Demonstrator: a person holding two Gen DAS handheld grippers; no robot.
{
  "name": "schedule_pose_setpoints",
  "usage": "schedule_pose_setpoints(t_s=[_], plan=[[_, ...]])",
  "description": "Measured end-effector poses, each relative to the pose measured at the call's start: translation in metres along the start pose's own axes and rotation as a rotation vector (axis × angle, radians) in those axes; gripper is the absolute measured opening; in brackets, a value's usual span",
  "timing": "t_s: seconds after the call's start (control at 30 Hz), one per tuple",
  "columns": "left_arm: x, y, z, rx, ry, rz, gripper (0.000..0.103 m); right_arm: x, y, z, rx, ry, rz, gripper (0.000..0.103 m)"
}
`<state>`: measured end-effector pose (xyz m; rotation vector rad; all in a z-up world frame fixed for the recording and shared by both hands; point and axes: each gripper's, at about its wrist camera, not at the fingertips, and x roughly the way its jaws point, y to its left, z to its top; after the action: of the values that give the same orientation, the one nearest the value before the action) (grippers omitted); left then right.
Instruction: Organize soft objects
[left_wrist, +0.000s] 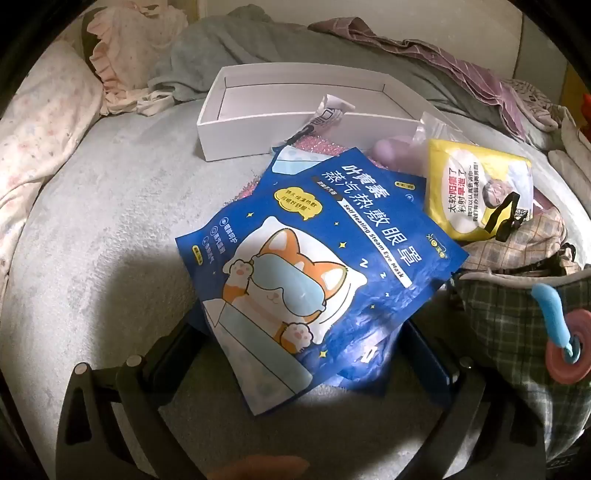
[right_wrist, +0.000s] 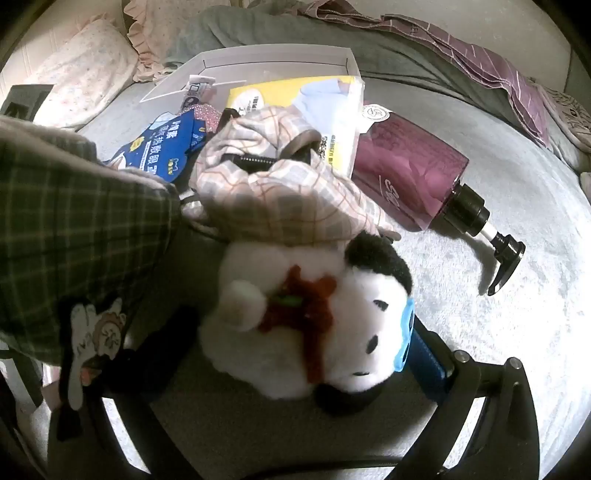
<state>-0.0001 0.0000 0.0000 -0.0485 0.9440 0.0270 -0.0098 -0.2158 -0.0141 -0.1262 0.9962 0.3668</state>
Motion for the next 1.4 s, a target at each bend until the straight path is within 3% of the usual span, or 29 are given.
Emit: schedule_pose_setpoints(t_s=[0.5, 0.57, 0.87, 0.93, 1.13, 1.2, 1.3, 1.4], plan=[[-0.002, -0.001, -0.002, 0.002, 0.002, 0.011, 0.103, 0.000, 0.000, -0.002, 0.001, -0.003, 0.002, 0.103], [-0.006, -0.001, -0.004, -0.001, 0.002, 0.015, 0.097, 0.000, 0.000, -0.001, 0.002, 0.000, 0.003, 0.103], [-0.051, 0.016, -0.038, -0.088, -0.011, -0.097, 0.090, 0.000, 0.002, 0.000, -0.003, 0.004, -0.005, 0.103], [-0.062, 0.021, -0.042, -0.114, -0.035, -0.125, 0.090, 0.000, 0.003, -0.001, -0.008, 0.003, -0.011, 0.103], [-0.091, 0.036, -0.045, -0.147, -0.116, -0.102, 0.090, -0.010, -0.003, -0.002, 0.000, 0.030, 0.017, 0.102], [-0.105, 0.035, -0.045, -0.128, -0.165, -0.095, 0.090, -0.027, -0.008, -0.012, 0.018, 0.002, 0.007, 0.092], [-0.127, 0.028, -0.044, -0.081, -0.273, -0.080, 0.090, -0.052, -0.013, -0.025, 0.044, -0.046, 0.013, 0.091], [-0.136, 0.016, -0.033, -0.007, -0.281, -0.068, 0.090, -0.082, -0.018, -0.029, 0.084, -0.141, 0.019, 0.091]])
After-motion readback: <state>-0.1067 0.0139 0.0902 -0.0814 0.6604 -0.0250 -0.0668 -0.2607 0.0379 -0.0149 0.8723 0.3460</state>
